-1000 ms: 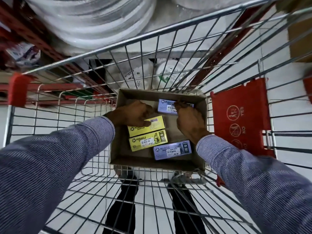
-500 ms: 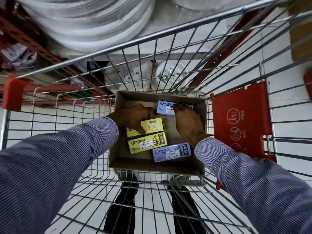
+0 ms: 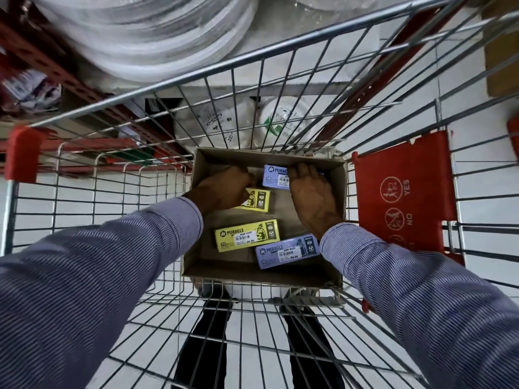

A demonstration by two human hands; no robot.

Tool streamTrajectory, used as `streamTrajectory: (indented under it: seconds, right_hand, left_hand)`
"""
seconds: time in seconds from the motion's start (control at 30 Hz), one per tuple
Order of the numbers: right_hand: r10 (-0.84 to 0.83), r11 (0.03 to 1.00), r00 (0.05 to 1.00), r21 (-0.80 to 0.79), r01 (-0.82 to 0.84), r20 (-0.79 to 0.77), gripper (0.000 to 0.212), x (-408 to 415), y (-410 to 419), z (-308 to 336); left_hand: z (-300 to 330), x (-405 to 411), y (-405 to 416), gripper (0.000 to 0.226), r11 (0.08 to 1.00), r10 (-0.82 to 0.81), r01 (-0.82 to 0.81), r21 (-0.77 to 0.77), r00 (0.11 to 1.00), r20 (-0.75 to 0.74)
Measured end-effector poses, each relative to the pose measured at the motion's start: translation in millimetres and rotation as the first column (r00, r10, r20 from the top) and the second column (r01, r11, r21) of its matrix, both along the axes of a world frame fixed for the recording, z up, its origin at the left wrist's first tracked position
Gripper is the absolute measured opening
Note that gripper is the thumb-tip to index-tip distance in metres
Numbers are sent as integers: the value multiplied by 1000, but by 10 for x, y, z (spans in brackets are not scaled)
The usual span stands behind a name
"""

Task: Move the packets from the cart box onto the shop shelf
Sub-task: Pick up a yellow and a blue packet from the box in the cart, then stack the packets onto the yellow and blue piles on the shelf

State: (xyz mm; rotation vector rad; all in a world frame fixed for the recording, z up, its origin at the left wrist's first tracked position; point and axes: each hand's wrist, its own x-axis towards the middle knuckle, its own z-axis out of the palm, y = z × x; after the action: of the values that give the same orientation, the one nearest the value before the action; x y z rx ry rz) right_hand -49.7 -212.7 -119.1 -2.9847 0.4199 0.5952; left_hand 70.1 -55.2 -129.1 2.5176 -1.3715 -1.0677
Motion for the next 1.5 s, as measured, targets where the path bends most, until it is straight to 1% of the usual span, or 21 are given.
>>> streamTrajectory:
  seconds: [0.07, 0.13, 0.23, 0.27, 0.3, 0.43, 0.53, 0.63, 0.7, 0.77, 0.87, 0.97, 1.0, 1.03, 1.1, 1.17, 1.23, 1.3, 1.33, 1.4, 1.5]
  right_hand:
    - [0, 1000, 1000, -1, 0, 9, 47, 2, 13, -20]
    - [-5, 1000, 1000, -2, 5, 1, 48, 12, 25, -40]
    - [-7, 1000, 1000, -4, 7, -7, 50, 15, 33, -75]
    - [-8, 1000, 1000, -3, 8, -5, 51, 17, 35, -83]
    - [-12, 1000, 1000, -2, 12, -4, 51, 16, 35, -87]
    - [-10, 1000, 1000, 24, 11, -28, 55, 0, 40, -93]
    - [-39, 996, 998, 78, 43, -56, 57, -44, 8, 8]
    - [-95, 980, 993, 171, 104, -63, 70, -89, -38, 307]
    - [-91, 971, 994, 215, 100, -54, 76, -89, -81, 632]
    - [-104, 960, 995, 259, 104, -15, 72, -37, -121, 1030]
    - [-145, 937, 988, 328, 119, 56, 56, 65, -154, 1764]
    - [-159, 943, 969, 319, 92, 190, 30, 136, -154, 2639]
    - [-149, 946, 957, 317, 64, 250, 25, 158, -153, 2947]
    - [-147, 947, 942, 318, 47, 301, 25, 148, -136, 3225]
    - [-123, 955, 908, 297, -2, 400, 37, 150, -103, 3928]
    - [-84, 961, 890, 273, -47, 449, 45, 151, -60, 4524]
    - [-70, 965, 854, 252, -73, 515, 47, 154, -46, 5146]
    - [-21, 972, 833, 206, -112, 553, 48, 139, -18, 5652]
    - [1, 976, 800, 174, -132, 600, 49, 119, -4, 5975]
    - [29, 981, 746, 123, -148, 665, 51, 93, 2, 6417]
    - [46, 981, 681, 94, -168, 731, 51, 50, 31, 6916]
  left_hand:
    - [-19, -52, 56, 34, 999, 37, -36, -12, 996, 77]
    - [-21, -86, 134, 45, 996, 74, -71, -48, 996, 47]
    - [-9, -104, 263, 75, 997, -59, 57, 56, 998, 35]
    - [-9, -105, 295, 80, 992, -91, 86, 94, 995, 47]
    - [-9, -111, 312, 80, 990, -97, 91, 110, 994, 56]
    - [32, -133, 270, 57, 998, 0, -3, 66, 998, 55]
    - [141, -177, 266, 54, 999, 37, -39, 37, 997, 62]
    - [423, -211, 305, 51, 993, 114, -113, -30, 993, 35]
    - [725, -238, 349, 50, 988, 136, -133, -74, 990, 42]
    - [1093, -238, 416, 53, 986, 146, -139, -97, 986, 77]
    - [1798, -184, 534, 58, 973, 176, -153, -174, 976, 128]
    - [2735, -109, 667, 34, 947, 209, -153, -283, 962, 178]
    - [3051, -77, 708, 32, 939, 205, -136, -316, 958, 198]
    - [3336, -85, 762, 31, 937, 207, -129, -325, 953, 219]
    - [3958, -66, 898, 33, 927, 224, -113, -358, 932, 286]
    - [4456, -50, 996, 39, 911, 240, -97, -400, 915, 324]
    - [5003, -40, 1091, 48, 876, 302, -88, -474, 867, 398]
    - [5441, -34, 1170, 53, 861, 315, -45, -507, 829, 461]
    - [5739, -45, 1205, 55, 843, 339, -27, -537, 802, 491]
    - [6163, -26, 1251, 60, 812, 364, 25, -582, 758, 541]
    - [6689, -45, 1280, 62, 757, 388, 80, -648, 744, 544]
